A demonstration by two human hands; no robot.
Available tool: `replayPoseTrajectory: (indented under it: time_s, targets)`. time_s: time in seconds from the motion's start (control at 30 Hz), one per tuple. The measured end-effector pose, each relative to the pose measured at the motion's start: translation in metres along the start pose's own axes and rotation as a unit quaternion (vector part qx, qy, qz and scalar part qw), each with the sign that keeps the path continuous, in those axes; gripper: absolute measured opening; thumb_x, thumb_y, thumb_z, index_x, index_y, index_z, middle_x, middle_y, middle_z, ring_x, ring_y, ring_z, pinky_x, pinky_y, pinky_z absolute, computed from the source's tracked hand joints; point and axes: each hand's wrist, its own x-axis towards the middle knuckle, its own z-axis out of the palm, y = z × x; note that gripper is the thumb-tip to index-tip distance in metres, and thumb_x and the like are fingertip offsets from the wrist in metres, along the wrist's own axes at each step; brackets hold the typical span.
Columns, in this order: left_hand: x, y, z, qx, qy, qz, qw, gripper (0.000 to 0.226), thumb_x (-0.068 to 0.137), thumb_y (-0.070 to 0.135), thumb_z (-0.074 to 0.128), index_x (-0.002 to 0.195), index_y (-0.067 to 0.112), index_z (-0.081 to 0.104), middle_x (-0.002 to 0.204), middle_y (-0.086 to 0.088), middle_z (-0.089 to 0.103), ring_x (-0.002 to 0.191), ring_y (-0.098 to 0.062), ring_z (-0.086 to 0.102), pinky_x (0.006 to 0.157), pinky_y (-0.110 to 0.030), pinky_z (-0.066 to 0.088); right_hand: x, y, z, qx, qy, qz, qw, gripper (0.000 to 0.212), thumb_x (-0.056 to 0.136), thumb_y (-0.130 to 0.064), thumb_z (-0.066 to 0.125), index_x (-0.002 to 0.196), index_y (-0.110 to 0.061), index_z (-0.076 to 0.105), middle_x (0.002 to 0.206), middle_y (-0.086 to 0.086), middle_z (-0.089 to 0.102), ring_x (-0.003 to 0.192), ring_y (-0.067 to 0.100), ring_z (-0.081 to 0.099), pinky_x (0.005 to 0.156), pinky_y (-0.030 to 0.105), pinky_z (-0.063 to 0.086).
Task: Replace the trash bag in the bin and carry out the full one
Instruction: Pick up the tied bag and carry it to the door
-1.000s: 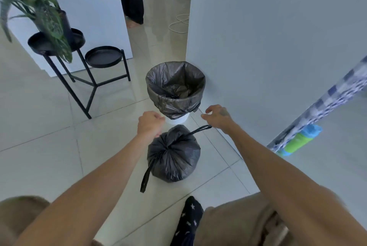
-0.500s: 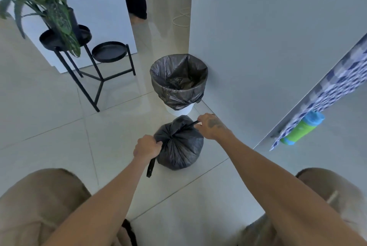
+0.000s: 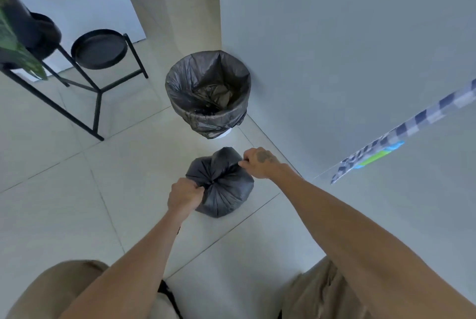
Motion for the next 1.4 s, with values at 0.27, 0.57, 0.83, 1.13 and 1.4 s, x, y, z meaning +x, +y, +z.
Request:
replayPoseTrajectory:
  time_s: [0.27,0.57,0.83,1.13,1.4]
  targets:
    - [-0.153,0.12,-0.087,0.097,-0.074,0.086,0.989,0.034,0.088,0.025,0.064,0.057,0.013,0.057,0.068,-0.013,0.071,0.068,-0.029,0.073,0.072,-0.04,0.062,-0.158,0.0,-0.116,0.059,0.031,0.049,0.997,0.032,0.095,-0.034,0.049,0.072,-0.014,0.055,0.088,0.007,0.06,0.078,0.027,0.056,0.06,0.029,0.036]
    - [-0.309,0.256,-0.169,0.184,-0.201,0.185,0.944,0.028,0.084,0.02,0.068,0.059,0.008,0.064,0.057,-0.011,0.066,0.05,-0.026,0.068,0.05,-0.028,0.057,-0.361,0.017,-0.245,0.113,0.005,0.161,0.98,0.039,0.091,-0.032,0.053,0.055,-0.016,0.047,0.068,0.007,0.056,0.069,0.027,0.056,0.056,0.033,0.038]
    - [-0.401,0.358,-0.175,0.267,-0.304,0.309,0.861,0.021,0.089,0.023,0.069,0.085,0.004,0.077,0.08,-0.017,0.077,0.05,-0.019,0.065,0.049,-0.02,0.05,-0.506,0.051,-0.302,0.206,0.062,0.263,0.941,0.035,0.091,-0.035,0.059,0.087,-0.004,0.075,0.084,0.015,0.071,0.07,0.022,0.055,0.064,0.031,0.045]
    - [-0.528,0.47,-0.11,0.292,-0.326,0.432,0.788,0.02,0.092,0.021,0.068,0.082,0.005,0.074,0.065,-0.005,0.066,0.048,-0.015,0.06,0.051,-0.023,0.05,-0.663,0.13,-0.322,0.326,0.173,0.322,0.872,0.04,0.089,-0.045,0.064,0.064,-0.014,0.058,0.057,0.001,0.043,0.046,0.012,0.033,0.045,0.024,0.027]
    - [-0.691,0.547,0.044,0.304,-0.34,0.495,0.74,0.025,0.087,0.02,0.07,0.064,0.009,0.071,0.053,-0.001,0.058,0.043,-0.015,0.055,0.044,-0.021,0.051,-0.827,0.255,-0.3,0.459,0.312,0.408,0.725,0.057,0.096,-0.052,0.049,0.082,-0.003,0.074,0.051,-0.001,0.037,0.041,0.018,0.038,0.039,0.019,0.029]
